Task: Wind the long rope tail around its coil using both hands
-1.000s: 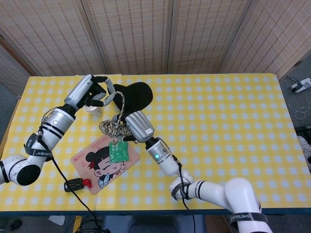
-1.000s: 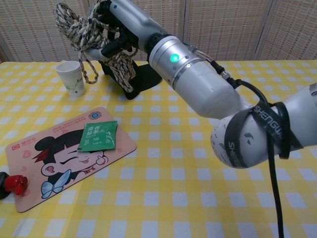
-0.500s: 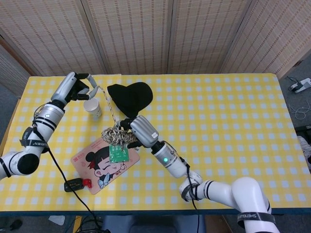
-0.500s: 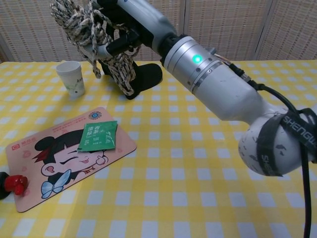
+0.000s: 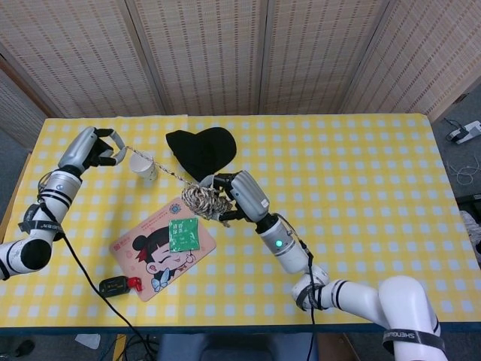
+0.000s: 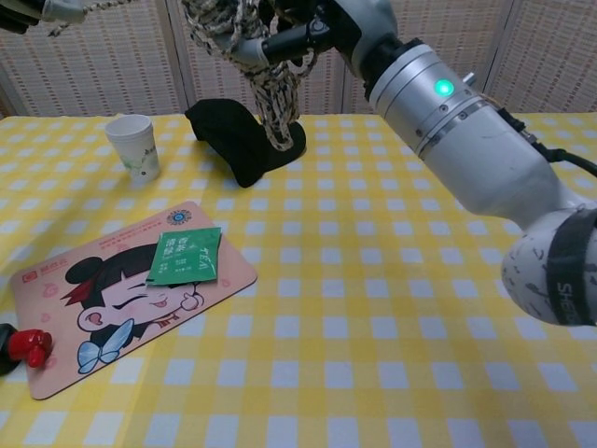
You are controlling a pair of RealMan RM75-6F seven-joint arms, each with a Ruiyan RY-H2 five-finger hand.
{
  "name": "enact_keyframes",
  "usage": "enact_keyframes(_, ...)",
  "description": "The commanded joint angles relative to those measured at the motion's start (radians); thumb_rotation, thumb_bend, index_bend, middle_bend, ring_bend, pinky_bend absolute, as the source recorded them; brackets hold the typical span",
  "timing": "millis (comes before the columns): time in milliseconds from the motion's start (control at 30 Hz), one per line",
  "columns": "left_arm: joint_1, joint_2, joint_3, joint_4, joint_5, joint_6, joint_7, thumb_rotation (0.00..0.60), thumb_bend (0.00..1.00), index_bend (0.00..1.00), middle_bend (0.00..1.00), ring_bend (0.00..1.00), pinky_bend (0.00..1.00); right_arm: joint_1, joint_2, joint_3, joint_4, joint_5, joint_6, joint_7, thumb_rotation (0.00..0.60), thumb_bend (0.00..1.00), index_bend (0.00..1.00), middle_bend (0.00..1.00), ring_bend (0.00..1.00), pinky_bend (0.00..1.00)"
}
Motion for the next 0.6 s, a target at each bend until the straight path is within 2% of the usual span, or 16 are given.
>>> enact_keyframes(33,0.011,-0.013,0.019,0.017,0.0,0.004,0.026,0.6,0.45,0.73,1.0,1.0,1.0,-0.02,0.02,0.009,-0.023,0.012,0.013,0.016,0.6,1.0,0.87,0.7,0.61,0.76)
enact_keyframes(267,0.036,-0.033,0.051,0.04,0.004,0.016,0.071,0.6,0.45,0.73,1.0,1.0,1.0,-0.052,0.045,0.04,-0.051,0.039,0.038,0.036,0.6,1.0,0.87,0.7,0.61,0.76)
enact_keyframes(600,0.088,-0.018,0.072,0.01,0.062,0.049,0.105,0.6,0.45,0.73,1.0,1.0,1.0,-0.061,0.01,0.097,-0.028,0.095,0.057,0.015,0.6,1.0,0.87,0.7,0.62,0.76)
